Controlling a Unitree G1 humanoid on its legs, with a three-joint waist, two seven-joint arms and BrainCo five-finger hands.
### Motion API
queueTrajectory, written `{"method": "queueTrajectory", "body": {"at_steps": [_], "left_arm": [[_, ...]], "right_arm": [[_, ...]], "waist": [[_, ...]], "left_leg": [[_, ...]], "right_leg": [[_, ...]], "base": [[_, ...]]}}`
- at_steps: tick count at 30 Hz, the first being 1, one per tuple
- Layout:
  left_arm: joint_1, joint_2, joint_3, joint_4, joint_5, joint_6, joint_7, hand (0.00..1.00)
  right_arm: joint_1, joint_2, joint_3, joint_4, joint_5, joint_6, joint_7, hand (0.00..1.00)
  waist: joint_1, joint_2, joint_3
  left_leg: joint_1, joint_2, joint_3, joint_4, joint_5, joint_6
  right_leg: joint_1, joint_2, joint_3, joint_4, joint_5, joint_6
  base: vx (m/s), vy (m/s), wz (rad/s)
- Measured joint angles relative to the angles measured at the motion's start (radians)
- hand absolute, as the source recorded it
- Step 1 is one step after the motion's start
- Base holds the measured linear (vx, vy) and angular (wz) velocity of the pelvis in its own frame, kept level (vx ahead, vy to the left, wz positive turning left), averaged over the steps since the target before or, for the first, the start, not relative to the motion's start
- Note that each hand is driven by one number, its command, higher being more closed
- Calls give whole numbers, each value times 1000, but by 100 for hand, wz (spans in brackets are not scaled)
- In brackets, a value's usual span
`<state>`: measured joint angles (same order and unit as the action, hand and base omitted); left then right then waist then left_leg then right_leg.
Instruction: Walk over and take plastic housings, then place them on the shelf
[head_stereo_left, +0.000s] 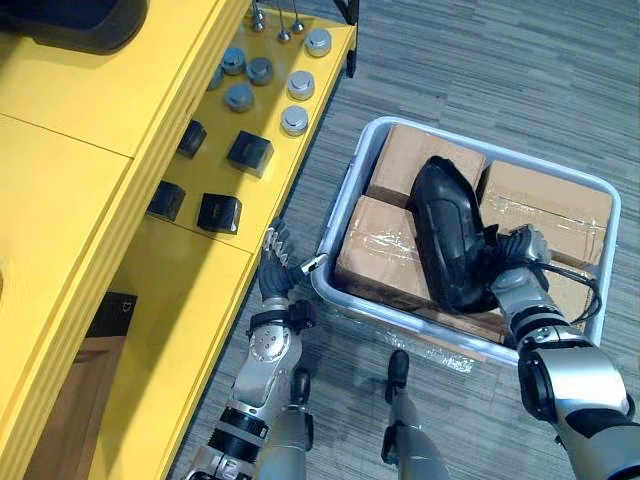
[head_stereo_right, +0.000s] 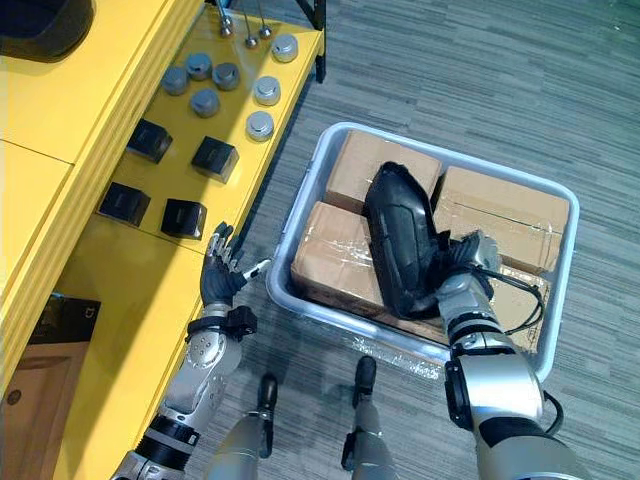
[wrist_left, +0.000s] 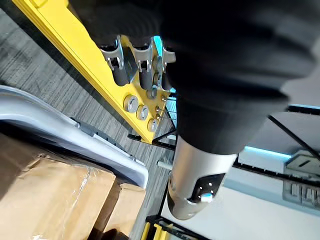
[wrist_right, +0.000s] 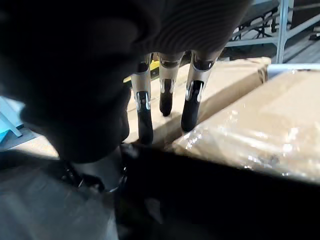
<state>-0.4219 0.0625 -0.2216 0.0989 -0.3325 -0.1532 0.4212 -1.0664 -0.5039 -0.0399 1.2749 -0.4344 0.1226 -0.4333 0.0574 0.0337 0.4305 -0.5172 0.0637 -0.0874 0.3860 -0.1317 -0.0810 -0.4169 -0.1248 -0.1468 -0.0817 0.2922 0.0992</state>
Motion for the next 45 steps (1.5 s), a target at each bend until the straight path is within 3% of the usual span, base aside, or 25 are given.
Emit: {"method": "queueTrajectory", "body": {"at_steps": [10,16,20,27,32,35,39,45], "left_arm": [[4,-17,22,-5,0,0,-13,0],[4,-18,40,-27,0,0,-10,0],[-1,-9,39,-43,-2,-1,-9,0],[-6,31,26,-28,-74,-3,-22,0],[-138,74,-50,131,-164,-1,-61,0],[-194,91,-51,165,-242,-1,-68,0],[-254,105,-83,217,-276,-2,-76,0],[-482,142,-216,525,-417,42,-156,0]], "right_arm": [[16,-29,51,-31,-2,-7,4,100],[98,-10,79,-285,-3,-6,20,100],[163,-8,101,-560,-27,-7,10,100],[245,9,101,-744,-91,-7,-22,100],[283,13,142,-783,-118,-7,-20,100],[287,47,176,-800,-125,-11,-19,100],[287,47,181,-810,-126,-13,-19,100],[287,47,241,-929,-164,-16,-19,100]], "waist": [[9,6,3],[5,18,22],[-4,16,23],[-39,-16,6],[-51,-43,-10],[-73,-63,-21],[-77,-66,-23],[-108,-75,-28]], "left_leg": [[17,2,-7,-39,27,-4],[56,6,-4,-58,42,-8],[80,4,0,-70,43,-7],[124,3,3,-93,43,-7],[157,5,11,-107,43,-7],[160,5,22,-106,43,-7],[161,5,28,-103,43,-7],[160,8,36,-100,41,-10]], "right_leg": [[-1,-1,1,0,6,16],[27,4,-1,-1,5,17],[48,-2,-1,-2,-2,16],[79,-1,-5,-1,-9,4],[99,-1,0,-1,-9,4],[98,-1,5,-1,-9,4],[98,-1,8,-1,-13,-4],[92,3,17,-1,-14,-15]], "base": [[0,7,1],[0,0,0],[23,48,3],[58,47,-1],[33,61,-4],[-9,73,-7],[-19,59,-4],[0,70,-5]]}}
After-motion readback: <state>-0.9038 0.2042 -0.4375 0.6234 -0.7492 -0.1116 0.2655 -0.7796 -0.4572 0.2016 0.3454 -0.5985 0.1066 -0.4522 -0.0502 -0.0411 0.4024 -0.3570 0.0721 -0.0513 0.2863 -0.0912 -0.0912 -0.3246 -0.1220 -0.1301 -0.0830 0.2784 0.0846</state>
